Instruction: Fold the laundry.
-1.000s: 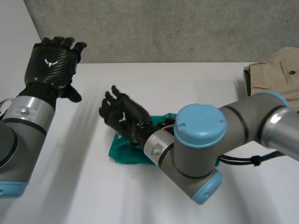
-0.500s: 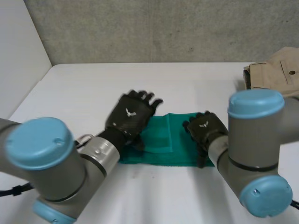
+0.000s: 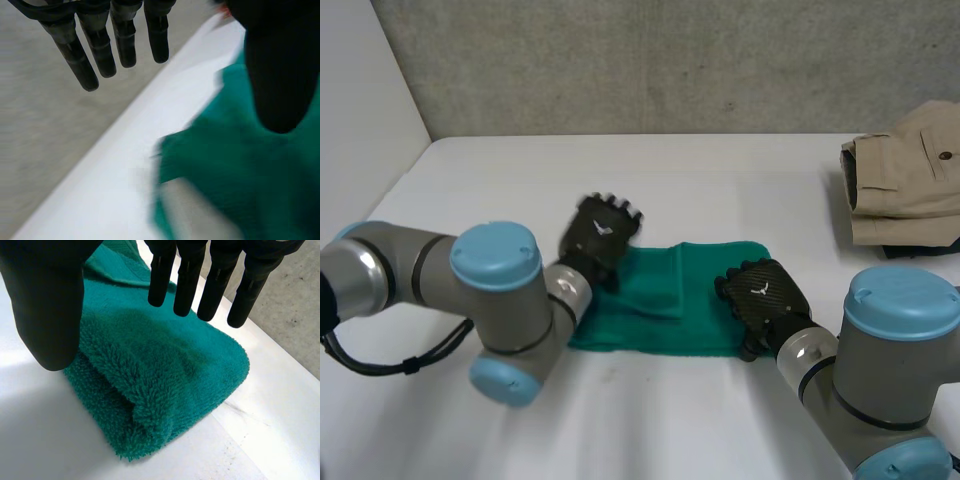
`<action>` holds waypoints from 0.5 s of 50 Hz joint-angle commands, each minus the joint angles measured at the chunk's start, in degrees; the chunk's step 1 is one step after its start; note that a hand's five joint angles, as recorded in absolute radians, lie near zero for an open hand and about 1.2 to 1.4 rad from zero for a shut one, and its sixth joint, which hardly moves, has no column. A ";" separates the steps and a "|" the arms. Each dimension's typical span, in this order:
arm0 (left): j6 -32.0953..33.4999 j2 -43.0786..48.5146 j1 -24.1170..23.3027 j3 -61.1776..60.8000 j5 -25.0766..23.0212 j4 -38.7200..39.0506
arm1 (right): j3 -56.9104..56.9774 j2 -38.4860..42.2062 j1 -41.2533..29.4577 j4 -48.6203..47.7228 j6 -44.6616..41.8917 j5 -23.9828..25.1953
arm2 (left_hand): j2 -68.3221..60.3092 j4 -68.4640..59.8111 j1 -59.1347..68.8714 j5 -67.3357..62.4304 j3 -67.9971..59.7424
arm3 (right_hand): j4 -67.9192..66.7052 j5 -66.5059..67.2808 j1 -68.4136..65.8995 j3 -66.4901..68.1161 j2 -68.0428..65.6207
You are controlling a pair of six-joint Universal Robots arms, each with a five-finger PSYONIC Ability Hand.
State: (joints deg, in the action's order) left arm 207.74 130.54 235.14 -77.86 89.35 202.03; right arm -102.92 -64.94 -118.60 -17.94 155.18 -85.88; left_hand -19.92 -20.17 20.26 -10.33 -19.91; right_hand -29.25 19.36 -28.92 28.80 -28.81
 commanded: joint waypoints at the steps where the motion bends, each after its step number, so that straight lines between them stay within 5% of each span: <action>1: 0.65 3.58 4.36 9.12 16.04 3.20 | -0.09 -0.01 0.03 0.19 -0.23 -0.96 | -4.09 -3.84 3.75 -3.68 -4.10 | -9.42 9.31 -9.76 9.87 -9.87; 15: -4.97 -8.89 -1.87 -6.94 -2.41 -2.34 | -2.11 -1.24 1.97 0.19 -2.60 -1.84 | -1.90 -1.66 1.56 -1.49 -1.91 | -9.76 9.65 -10.10 10.21 -10.21; 25: -5.07 -10.84 -4.43 -12.14 -4.45 -2.43 | -2.37 -1.24 2.05 0.19 -2.69 -1.84 | -2.24 -1.99 1.90 -1.83 -2.25 | -9.26 9.15 -9.59 9.71 -9.70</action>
State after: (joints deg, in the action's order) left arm 202.39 119.62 231.46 -88.26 85.02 199.49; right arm -105.24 -66.21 -116.52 -17.75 152.45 -87.73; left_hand -19.98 -20.26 20.06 -10.33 -20.02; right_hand -33.72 23.83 -33.53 33.77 -33.38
